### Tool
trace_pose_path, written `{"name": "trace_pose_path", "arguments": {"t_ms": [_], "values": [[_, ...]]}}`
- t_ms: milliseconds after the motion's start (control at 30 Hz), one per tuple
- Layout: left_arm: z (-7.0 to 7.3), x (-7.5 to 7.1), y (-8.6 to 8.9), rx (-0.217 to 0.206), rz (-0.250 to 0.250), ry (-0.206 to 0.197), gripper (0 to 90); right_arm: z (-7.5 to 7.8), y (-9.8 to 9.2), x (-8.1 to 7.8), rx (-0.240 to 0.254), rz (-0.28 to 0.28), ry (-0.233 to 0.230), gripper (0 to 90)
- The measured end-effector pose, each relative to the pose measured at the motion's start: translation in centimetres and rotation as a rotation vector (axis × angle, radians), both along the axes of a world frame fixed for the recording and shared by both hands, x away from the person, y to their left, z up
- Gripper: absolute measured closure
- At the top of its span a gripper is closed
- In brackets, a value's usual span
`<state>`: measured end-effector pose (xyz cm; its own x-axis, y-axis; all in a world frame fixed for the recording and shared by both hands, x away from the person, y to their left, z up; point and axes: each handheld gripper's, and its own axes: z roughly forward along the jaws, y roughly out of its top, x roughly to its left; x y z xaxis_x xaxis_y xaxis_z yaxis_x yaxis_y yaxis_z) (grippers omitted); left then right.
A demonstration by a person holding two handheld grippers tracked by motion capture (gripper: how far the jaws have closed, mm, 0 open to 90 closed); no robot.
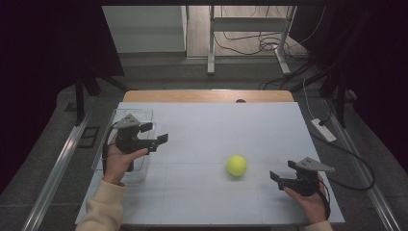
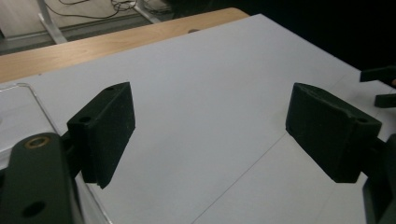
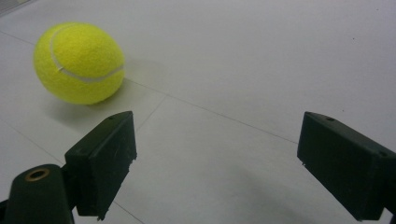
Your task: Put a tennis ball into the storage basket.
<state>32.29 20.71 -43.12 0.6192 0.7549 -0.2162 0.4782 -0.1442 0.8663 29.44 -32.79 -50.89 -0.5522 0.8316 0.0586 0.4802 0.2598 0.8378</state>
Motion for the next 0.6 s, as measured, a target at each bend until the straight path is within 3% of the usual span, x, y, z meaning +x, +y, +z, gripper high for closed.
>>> {"name": "trace_pose_path", "arguments": {"t_ms": [600], "values": [[-0.6,-0.2,-2.3,0.035,-0.042,0.014,16.5,-0.1,0.0,0.2,0.011,0.000,-0.001,11.6]]}}
